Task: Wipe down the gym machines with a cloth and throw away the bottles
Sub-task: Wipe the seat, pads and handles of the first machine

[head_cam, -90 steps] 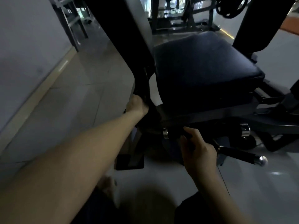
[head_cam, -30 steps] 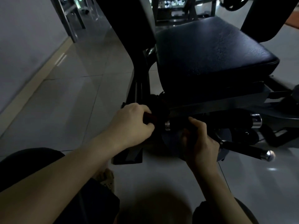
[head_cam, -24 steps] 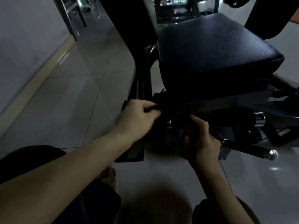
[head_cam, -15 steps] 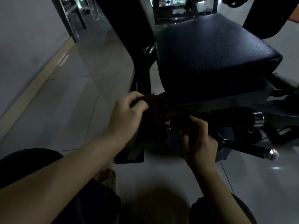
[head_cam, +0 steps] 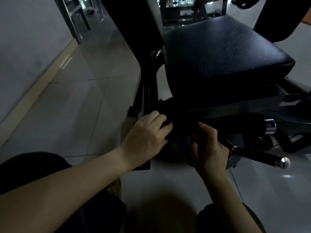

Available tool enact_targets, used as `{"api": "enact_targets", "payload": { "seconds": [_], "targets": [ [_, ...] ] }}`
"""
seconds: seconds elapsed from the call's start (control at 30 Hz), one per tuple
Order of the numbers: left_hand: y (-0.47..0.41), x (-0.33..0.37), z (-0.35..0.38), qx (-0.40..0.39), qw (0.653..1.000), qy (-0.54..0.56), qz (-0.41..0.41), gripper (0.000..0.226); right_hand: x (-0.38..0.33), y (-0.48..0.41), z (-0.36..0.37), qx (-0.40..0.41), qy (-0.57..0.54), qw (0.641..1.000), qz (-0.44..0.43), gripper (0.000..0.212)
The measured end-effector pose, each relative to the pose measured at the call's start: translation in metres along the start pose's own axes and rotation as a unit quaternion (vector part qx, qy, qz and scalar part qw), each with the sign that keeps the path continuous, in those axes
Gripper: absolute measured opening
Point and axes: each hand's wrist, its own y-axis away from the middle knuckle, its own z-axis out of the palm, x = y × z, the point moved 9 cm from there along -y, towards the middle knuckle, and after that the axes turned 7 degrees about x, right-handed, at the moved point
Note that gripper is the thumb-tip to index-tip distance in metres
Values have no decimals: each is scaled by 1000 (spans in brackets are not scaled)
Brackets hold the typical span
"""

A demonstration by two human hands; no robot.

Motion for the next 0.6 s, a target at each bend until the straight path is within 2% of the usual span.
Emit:
{"api": "enact_targets", "payload": {
  "seconds": [0.07, 0.1, 0.13, 0.17, 0.2, 0.23, 0.27, 0.33, 0.4, 0.5, 0.6],
  "targets": [
    [11, -1, -4, -10, 1000, 4, -7, 25, 0, 1, 0, -3, -6, 1000, 9, 35],
    [17, -9, -4, -19, 999, 17, -48, 22, 1, 2, -1, -7, -11, 1000, 15, 35],
    [23, -22, -7, -24, 991, 45, -123, 16, 1, 3, -1, -11, -17, 1000, 21, 34],
    [31, -41, -11, -14, 972, 80, -220, 9, 1, 3, -1, -15, -24, 999, 26, 35],
    [40, -61, -16, 6, 941, 119, -318, 11, 0, 4, -1, -19, -31, 999, 30, 36],
    [48, -77, -18, 29, 907, 157, -390, 17, 1, 5, -1, -22, -37, 998, 34, 37],
    [51, -86, -21, 50, 887, 182, -423, 19, 1, 5, -1, -23, -41, 998, 37, 37],
    [36, -79, -28, 82, 893, 205, -393, 19, 3, 5, -1, -24, -46, 998, 39, 35],
    [17, -49, -22, 66, 923, 217, -312, 29, 3, 3, 0, -29, -44, 998, 29, 37],
    [6, 1, 10, -42, 982, 102, -151, 58, 1, 0, -1, -28, -23, 999, -12, 40],
    [10, 14, 34, -74, 995, 5, -64, 76, 3, -1, 0, -19, -27, 999, -4, 39]
  ]
}}
